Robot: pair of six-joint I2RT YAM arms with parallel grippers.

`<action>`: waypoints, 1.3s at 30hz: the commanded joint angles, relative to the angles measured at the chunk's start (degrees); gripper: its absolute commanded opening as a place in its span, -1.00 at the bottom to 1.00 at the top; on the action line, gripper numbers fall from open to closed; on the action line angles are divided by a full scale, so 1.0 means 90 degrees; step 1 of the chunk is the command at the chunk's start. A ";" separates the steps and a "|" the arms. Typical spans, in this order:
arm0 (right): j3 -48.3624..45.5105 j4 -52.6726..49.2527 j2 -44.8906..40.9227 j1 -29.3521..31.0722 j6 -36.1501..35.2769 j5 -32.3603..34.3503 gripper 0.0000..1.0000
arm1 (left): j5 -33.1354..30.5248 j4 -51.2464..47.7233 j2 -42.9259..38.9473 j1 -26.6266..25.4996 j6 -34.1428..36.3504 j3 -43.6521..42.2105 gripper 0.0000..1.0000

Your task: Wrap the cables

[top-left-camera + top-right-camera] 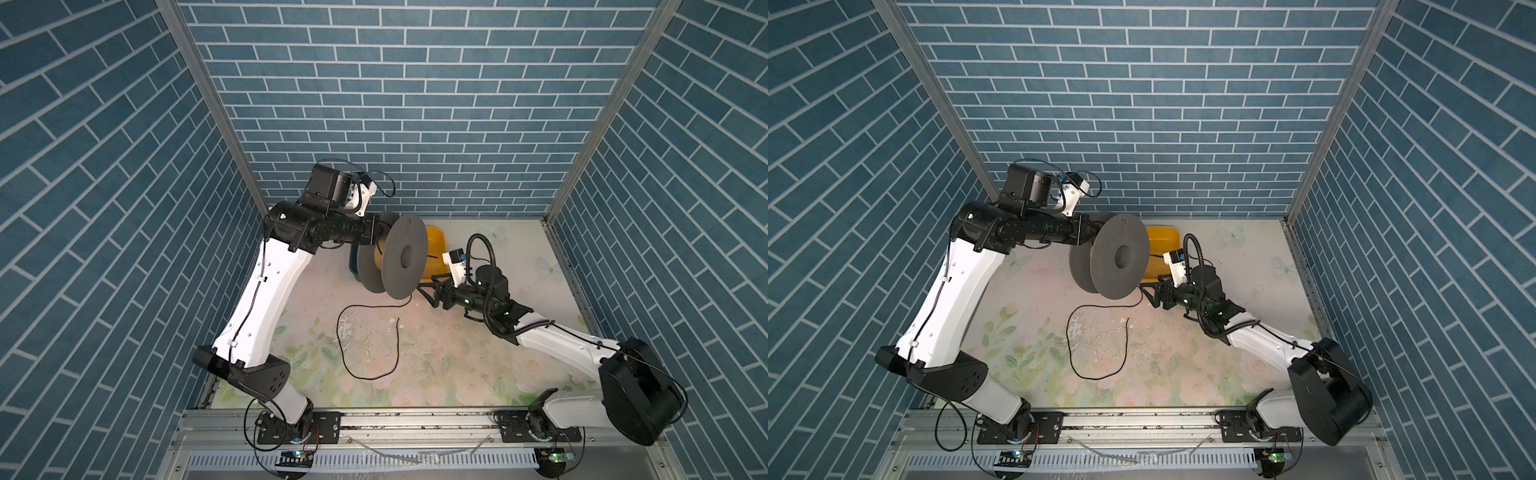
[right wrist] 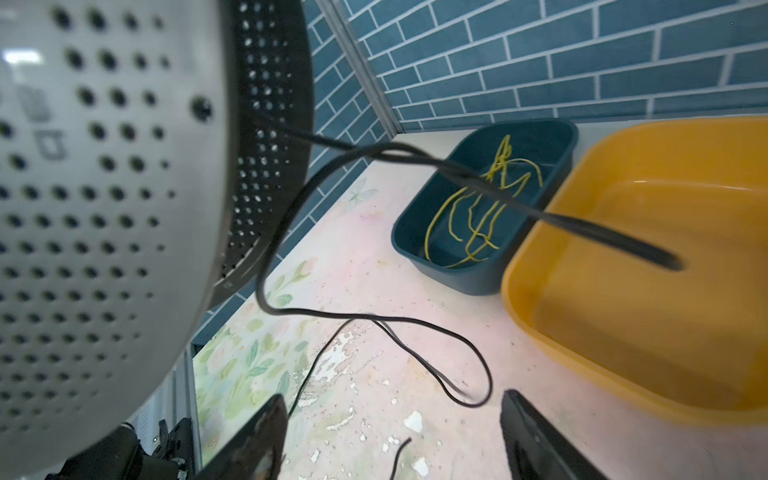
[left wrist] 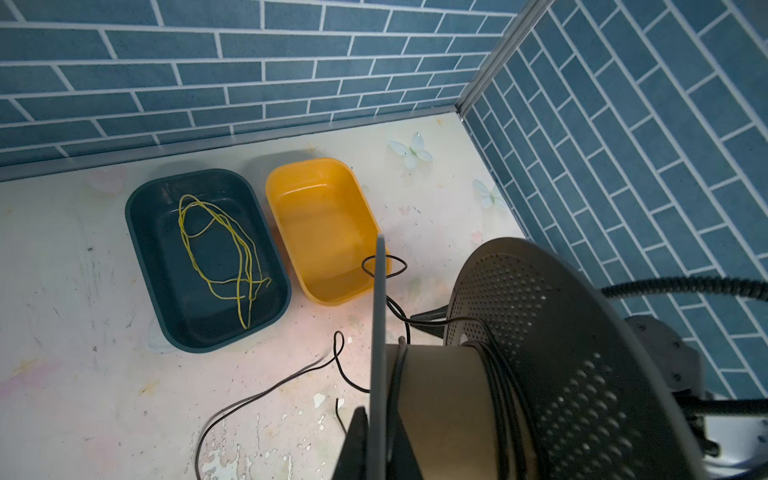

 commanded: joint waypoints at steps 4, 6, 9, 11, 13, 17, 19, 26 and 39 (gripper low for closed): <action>0.0462 0.1832 0.0981 0.0366 -0.0105 -0.0097 0.61 | 0.0203 0.0903 -0.0341 0.0115 -0.0586 -0.0294 -1.00; 0.0487 0.2263 0.1214 0.0450 -0.0031 0.0012 0.60 | 0.0205 0.0937 -0.0341 0.0140 -0.0623 -0.0316 -1.00; 0.0459 0.2967 0.1514 0.0502 0.0207 0.0130 0.60 | 0.0203 0.0980 -0.0350 0.0162 -0.0698 -0.0388 -1.00; 0.0448 0.3428 0.1706 0.0530 0.0386 0.0156 0.58 | 0.0210 0.1078 -0.0387 0.0191 -0.0770 -0.0495 -1.00; 0.0457 0.3764 0.1864 0.0550 0.0515 0.0184 0.57 | 0.0232 0.1197 -0.0453 0.0220 -0.0828 -0.0607 -1.00; 0.0672 0.4193 0.2224 0.0570 0.0834 0.0128 0.56 | 0.0255 0.1324 -0.0516 0.0295 -0.0919 -0.0780 -1.00; 0.0809 0.4435 0.2415 0.0584 0.1033 0.0093 0.56 | 0.0270 0.1371 -0.0529 0.0316 -0.0991 -0.0849 -1.00; 0.0927 0.4787 0.2708 0.0556 0.1293 0.0325 0.17 | 0.0442 0.1487 -0.0613 0.0444 -0.1080 -0.1027 -1.00; 0.0163 0.1854 0.0882 -0.0338 0.0671 -0.0497 -1.00 | 0.0388 0.1185 -0.1153 0.1779 -0.0837 -0.1127 -1.00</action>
